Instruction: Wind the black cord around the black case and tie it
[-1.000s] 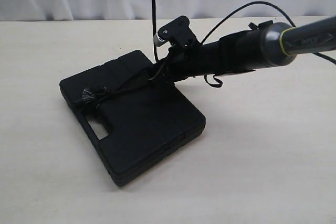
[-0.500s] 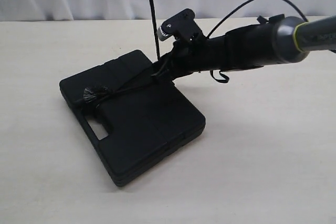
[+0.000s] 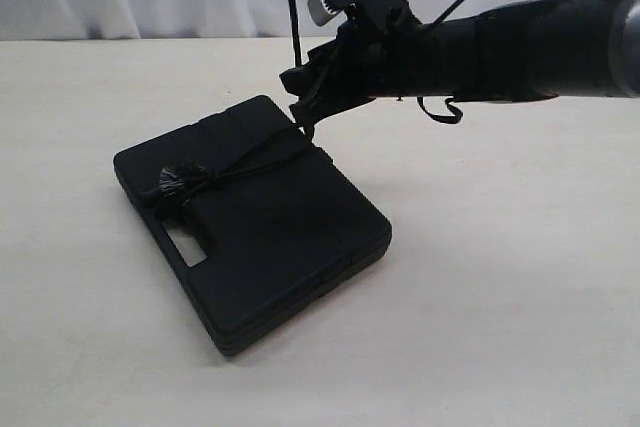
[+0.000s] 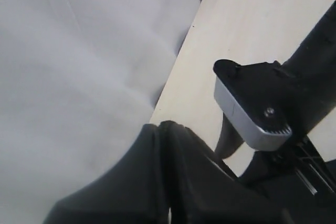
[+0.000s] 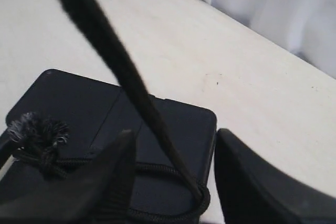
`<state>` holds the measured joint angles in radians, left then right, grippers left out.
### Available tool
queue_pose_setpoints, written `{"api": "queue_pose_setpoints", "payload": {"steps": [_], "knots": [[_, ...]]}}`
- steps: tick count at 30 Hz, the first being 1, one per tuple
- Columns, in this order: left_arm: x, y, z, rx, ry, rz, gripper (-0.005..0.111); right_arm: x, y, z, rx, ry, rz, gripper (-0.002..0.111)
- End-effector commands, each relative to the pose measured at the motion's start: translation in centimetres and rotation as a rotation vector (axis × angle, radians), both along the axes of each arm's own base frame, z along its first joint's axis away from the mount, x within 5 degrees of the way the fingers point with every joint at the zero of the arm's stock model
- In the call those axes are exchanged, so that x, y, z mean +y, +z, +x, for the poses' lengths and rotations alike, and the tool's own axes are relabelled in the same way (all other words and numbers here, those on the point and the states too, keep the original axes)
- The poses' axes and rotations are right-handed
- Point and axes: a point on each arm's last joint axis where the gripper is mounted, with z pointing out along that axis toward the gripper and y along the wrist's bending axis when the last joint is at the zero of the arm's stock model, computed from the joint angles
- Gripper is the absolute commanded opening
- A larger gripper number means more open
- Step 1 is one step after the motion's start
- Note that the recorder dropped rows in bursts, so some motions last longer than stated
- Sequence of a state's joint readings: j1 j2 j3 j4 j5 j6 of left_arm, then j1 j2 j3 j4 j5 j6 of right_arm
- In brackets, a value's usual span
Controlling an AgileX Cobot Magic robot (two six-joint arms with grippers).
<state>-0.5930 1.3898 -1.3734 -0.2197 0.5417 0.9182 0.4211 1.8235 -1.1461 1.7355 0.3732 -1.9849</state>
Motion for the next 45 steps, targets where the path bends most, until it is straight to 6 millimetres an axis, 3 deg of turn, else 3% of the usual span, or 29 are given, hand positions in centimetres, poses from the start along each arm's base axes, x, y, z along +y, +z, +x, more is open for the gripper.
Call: {"api": "queue_pose_setpoints", "payload": {"steps": [1,7,12,18,20,27,30,34,40,45], "knots": [[0.1,0.2,-0.6,0.037,-0.017,-0.006,0.000,0.0,-0.1,0.2,-0.029,0.009,-0.031,0.038],[-0.5,-0.5,-1.6,0.111,-0.140,0.040,0.000,0.2,-1.9,0.6,-0.023,0.041,-0.077,0.004],[-0.8,-1.2,-1.7,0.155,-0.191,0.064,0.000,-0.2,-2.5,0.9,-0.015,0.007,-0.105,0.004],[-0.9,-1.4,-1.6,0.169,-0.191,0.067,0.000,-2.3,-2.6,2.0,0.016,-0.088,-0.092,0.004],[-0.9,-1.4,-1.7,0.173,-0.194,0.076,0.006,-3.4,-2.7,2.4,0.043,-0.129,-0.064,0.004],[-0.4,-1.9,-1.3,0.142,-0.183,0.180,0.058,-5.0,-4.2,3.3,0.122,-0.139,0.016,0.004],[0.0,-2.0,-1.1,0.146,-0.134,0.197,0.067,-5.4,-5.3,3.8,0.154,-0.164,0.013,0.004],[0.4,-3.0,-0.9,0.185,-0.073,0.224,0.067,-6.1,-6.4,4.7,0.234,-0.263,0.059,0.004],[0.5,-7.0,-0.9,0.293,-0.072,0.290,0.067,-9.2,-6.5,5.6,0.324,-0.357,0.198,0.004],[0.6,-10.1,-0.9,0.334,-0.052,0.315,0.067,-11.8,-5.7,5.4,0.405,-0.249,0.431,0.004]]}}
